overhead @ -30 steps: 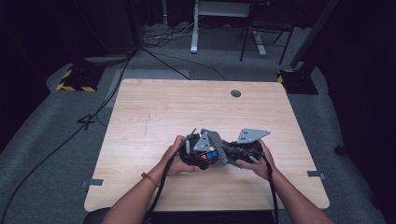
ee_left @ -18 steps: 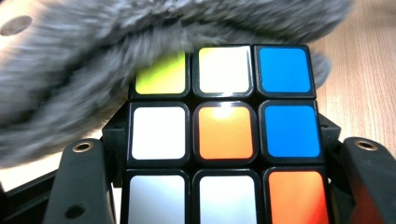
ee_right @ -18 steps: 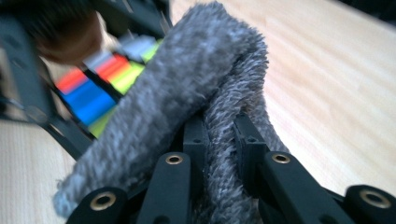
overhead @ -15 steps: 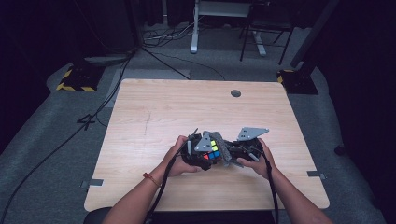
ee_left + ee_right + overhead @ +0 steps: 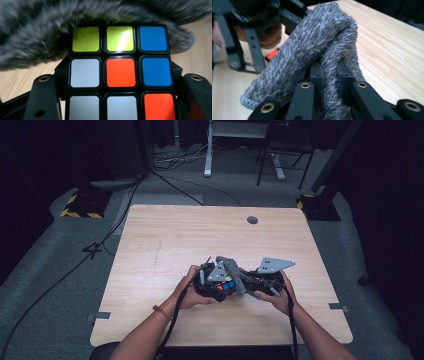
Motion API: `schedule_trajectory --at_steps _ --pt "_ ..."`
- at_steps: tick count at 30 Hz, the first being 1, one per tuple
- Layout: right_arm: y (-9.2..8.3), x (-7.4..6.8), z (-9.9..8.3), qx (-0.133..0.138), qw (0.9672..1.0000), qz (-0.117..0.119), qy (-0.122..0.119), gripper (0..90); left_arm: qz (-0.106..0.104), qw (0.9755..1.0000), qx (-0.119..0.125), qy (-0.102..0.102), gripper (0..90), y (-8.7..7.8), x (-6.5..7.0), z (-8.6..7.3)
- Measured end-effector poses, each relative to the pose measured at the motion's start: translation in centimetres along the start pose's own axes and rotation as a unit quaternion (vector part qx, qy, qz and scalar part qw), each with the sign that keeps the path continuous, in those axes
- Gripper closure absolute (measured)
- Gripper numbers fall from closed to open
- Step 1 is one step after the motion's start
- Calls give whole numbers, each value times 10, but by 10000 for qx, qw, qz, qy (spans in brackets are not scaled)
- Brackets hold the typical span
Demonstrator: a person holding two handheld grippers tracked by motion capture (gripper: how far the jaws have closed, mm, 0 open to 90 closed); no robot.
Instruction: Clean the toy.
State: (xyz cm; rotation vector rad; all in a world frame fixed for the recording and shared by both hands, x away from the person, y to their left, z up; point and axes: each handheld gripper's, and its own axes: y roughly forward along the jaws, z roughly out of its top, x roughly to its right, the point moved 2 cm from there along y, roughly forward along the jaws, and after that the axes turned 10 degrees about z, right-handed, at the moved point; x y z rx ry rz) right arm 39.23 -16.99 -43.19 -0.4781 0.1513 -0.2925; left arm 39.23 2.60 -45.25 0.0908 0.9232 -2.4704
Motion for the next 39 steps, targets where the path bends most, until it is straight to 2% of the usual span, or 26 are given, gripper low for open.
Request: schedule_trajectory --at_steps 3,5,10,12,16,17,19,20,22,25,27,30,32,34,37,39 --pt "-1 -1 1 2 10000 -39 -47 787 34 10000 13 26 335 0 1 1" --pt "0 2 0 -32 10000 -27 5 787 71 10000 21 50 335 -1 1 1" --pt "8 9 -10 -496 9988 3 48 787 141 9999 49 58 334 -6 -3 1" --pt "11 12 -15 -701 9975 1 65 788 176 9998 117 0 335 -9 -5 2" --pt "13 13 -18 -806 9966 80 127 787 213 9995 241 -62 335 -15 -9 3" --pt "13 11 -18 -758 9970 115 126 787 193 9994 260 -77 335 -16 -10 3" --pt "11 6 -14 -670 9977 31 -3 789 112 9993 321 -172 335 -18 -13 1" --pt "9 2 -11 -650 9978 -45 -89 788 134 9994 268 -143 335 -18 -13 0" --pt "6 -1 -7 -515 9986 -25 -152 787 271 9996 77 -40 335 -14 -13 -2" --pt "2 -6 2 -276 9994 87 -192 787 147 9999 11 -49 335 -7 -9 -3" --pt "1 -10 3 -278 9992 -15 -298 786 110 9999 -3 -36 335 -5 -6 -2" --pt "-1 -5 2 -197 9996 -39 -215 783 89 9999 71 12 335 -4 -1 1" --pt "0 2 -2 -259 9995 -103 -128 782 124 9999 57 92 335 -4 1 4" --pt "0 4 -4 -230 9996 -114 -88 783 96 9999 43 87 335 -4 2 4" --pt "-7 -6 4 66 9996 26 -290 785 44 9999 -12 132 335 -2 3 3" --pt "-7 -12 9 54 9993 4 -380 787 6 9999 -12 110 334 -1 4 3"
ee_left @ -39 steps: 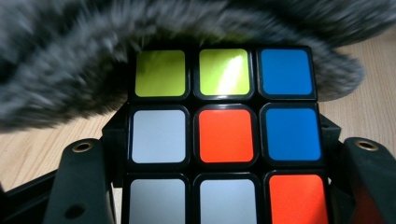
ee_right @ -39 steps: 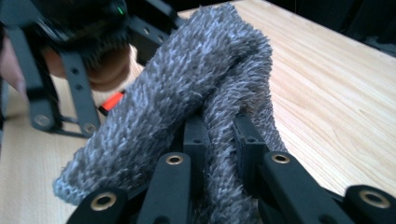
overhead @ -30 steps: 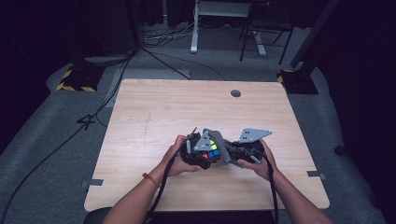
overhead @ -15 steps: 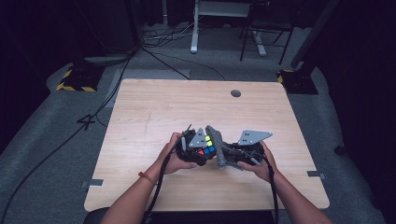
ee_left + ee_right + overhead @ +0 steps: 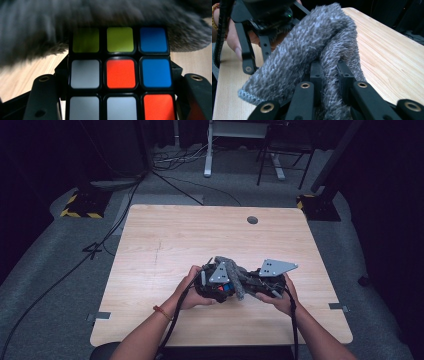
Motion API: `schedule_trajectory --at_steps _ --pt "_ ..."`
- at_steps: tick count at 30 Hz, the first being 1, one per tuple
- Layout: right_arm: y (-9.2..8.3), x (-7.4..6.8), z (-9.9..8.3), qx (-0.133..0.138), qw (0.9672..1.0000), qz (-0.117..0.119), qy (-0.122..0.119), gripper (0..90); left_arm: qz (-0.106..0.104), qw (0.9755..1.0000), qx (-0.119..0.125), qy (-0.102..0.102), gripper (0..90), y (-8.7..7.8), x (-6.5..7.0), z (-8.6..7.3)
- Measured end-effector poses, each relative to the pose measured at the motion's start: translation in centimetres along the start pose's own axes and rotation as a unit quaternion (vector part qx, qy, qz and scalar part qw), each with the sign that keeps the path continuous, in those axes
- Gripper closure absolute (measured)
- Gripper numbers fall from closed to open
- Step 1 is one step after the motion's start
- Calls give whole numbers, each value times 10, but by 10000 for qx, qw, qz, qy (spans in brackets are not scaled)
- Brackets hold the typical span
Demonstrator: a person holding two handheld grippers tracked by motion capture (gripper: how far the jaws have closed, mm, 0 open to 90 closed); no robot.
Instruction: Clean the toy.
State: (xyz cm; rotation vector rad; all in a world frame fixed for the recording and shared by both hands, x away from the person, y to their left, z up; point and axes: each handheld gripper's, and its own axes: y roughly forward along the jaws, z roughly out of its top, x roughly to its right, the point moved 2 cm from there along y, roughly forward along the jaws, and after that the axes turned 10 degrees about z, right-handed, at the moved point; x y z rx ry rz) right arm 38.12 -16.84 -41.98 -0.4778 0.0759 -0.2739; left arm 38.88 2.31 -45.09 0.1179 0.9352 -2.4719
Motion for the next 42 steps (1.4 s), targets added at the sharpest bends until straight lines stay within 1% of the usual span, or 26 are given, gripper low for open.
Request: schedule_trajectory --at_steps 1,4,6,8,9,10,11,14,16,21,23,25,27,30,33,34,35,36,39,42 --pt "0 0 0 8 10000 16 31 787 -6 10000 -36 42 334 1 1 0" --pt "2 -2 0 157 9996 195 158 789 16 9999 -112 126 332 5 5 0" --pt "6 -7 2 93 9996 262 59 788 4 9996 -198 179 332 8 8 0" --pt "9 -9 3 -4 9998 198 -28 788 46 9994 -282 212 332 11 8 0" --pt "10 -8 2 -46 9998 166 -59 788 34 9995 -281 139 332 11 7 -1" --pt "9 -5 1 -48 9999 131 -28 787 24 9997 -223 105 333 11 6 -1" --pt "9 -2 0 -34 9999 111 31 787 46 9998 -178 117 334 9 4 -1" --pt "7 6 -7 -175 9998 -68 66 787 87 9999 -100 41 334 3 -1 0" --pt "7 13 -14 -260 9995 -101 177 787 141 9999 -52 -4 334 -1 -4 0" --pt "9 22 -22 -331 9987 -105 366 787 217 9996 176 -78 334 -12 -10 1" --pt "11 23 -25 -397 9983 -106 421 787 207 9994 259 -139 334 -15 -11 2" --pt "14 24 -28 -456 9979 -53 463 787 171 9991 370 -151 334 -17 -11 3" --pt "17 24 -30 -520 9975 -34 482 787 181 9990 394 -133 334 -18 -11 4" --pt "18 24 -30 -440 9972 105 590 787 193 9991 363 -103 334 -17 -10 4" --pt "17 26 -31 -287 9964 274 750 788 60 9990 371 -238 333 -14 -12 2" --pt "16 26 -32 -181 9954 372 863 788 7 9990 379 -245 332 -13 -13 1" --pt "16 27 -32 -140 9948 412 920 788 -35 9989 381 -288 332 -13 -13 0" --pt "15 27 -32 -127 9947 428 929 788 -43 9989 359 -301 332 -13 -13 0" --pt "14 27 -32 -97 9948 418 918 789 -23 9993 291 -237 330 -10 -12 -2" --pt "12 26 -31 -33 9946 446 933 789 -34 9993 282 -230 330 -9 -12 -2"
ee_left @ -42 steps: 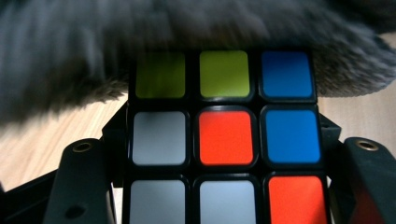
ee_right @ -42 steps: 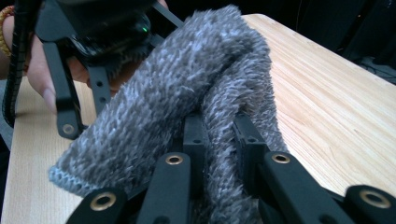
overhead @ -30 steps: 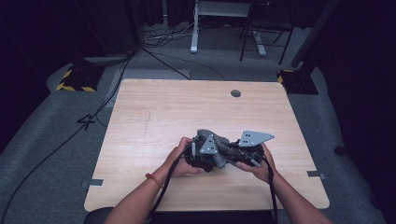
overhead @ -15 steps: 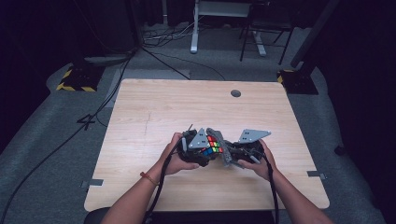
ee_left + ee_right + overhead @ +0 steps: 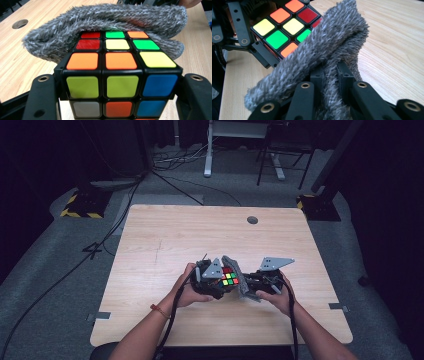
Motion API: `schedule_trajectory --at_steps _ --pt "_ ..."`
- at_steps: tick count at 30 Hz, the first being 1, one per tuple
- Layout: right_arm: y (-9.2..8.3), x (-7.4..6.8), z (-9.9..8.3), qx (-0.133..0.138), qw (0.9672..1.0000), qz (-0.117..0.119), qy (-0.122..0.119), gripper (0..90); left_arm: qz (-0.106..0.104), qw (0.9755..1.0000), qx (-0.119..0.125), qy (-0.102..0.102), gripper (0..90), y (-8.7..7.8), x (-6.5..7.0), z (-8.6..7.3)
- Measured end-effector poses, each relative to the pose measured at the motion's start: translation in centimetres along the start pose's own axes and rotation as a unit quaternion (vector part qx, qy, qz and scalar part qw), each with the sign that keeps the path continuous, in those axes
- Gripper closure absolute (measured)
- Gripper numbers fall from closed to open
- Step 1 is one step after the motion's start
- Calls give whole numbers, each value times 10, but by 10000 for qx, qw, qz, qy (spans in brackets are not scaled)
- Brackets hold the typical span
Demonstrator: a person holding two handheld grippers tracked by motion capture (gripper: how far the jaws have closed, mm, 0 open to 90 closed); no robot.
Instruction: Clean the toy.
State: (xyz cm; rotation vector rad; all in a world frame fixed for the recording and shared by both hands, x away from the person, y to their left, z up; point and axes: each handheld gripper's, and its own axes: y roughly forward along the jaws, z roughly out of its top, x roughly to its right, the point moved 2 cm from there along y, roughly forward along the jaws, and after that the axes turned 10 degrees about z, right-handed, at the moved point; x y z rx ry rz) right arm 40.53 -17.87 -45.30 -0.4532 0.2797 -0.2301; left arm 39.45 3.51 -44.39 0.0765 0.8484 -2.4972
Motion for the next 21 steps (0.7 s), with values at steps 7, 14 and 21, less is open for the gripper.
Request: schedule_trajectory --at_steps 7,14,21 --pt "-3 -3 4 75 9999 -90 -104 790 40 9998 -186 10 330 2 0 -1" --pt "-8 -9 10 212 9995 -87 -224 790 86 9988 -482 23 331 10 3 -3" --pt "-7 -5 8 84 9991 -320 -257 789 143 9997 -184 29 333 4 2 1"
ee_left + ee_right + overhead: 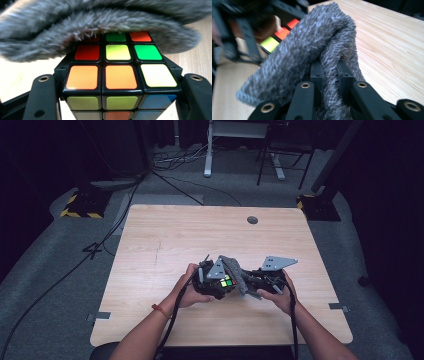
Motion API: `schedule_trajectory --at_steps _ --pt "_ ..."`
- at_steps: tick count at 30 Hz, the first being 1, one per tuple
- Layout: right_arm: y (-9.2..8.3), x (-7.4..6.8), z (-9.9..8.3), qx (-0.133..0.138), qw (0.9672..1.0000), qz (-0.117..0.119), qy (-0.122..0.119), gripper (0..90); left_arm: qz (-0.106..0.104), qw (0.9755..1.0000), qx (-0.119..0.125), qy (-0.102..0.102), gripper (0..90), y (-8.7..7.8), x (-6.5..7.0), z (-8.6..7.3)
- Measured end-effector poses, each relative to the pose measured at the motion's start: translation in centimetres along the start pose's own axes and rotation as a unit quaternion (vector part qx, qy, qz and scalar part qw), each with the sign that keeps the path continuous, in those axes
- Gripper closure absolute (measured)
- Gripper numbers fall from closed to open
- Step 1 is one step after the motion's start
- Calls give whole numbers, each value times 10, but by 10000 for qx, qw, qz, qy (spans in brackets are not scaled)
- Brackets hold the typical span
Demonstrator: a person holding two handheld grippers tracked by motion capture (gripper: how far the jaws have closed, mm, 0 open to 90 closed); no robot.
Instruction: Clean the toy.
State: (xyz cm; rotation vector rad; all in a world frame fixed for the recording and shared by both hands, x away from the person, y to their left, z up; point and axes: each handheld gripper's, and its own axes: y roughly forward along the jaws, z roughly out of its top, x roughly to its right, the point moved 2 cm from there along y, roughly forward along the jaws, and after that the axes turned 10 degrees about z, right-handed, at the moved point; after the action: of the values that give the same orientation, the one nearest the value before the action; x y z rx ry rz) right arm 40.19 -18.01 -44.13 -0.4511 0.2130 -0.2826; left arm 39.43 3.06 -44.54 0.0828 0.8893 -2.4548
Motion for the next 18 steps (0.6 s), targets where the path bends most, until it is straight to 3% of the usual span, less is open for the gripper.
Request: schedule_trajectory --at_steps 2,5,7,12,14,18 --pt "2 2 -2 -133 9999 -21 14 789 -30 9999 130 -34 333 -3 0 2" --pt "12 -1 -7 -680 9969 -199 -329 785 -27 9996 277 -58 333 -8 -1 5" --pt "16 -5 -8 -862 9951 -185 -453 785 -63 9995 297 -75 333 -10 -1 7" --pt "13 -7 -6 -603 9977 43 -311 786 -214 9990 335 -211 331 -10 -5 3" --pt "10 -7 -5 -474 9983 96 -326 786 -208 9992 201 -277 330 -8 -5 1" --pt "5 -7 -4 -256 9990 170 -310 786 -146 9997 48 -174 329 -5 -2 1"
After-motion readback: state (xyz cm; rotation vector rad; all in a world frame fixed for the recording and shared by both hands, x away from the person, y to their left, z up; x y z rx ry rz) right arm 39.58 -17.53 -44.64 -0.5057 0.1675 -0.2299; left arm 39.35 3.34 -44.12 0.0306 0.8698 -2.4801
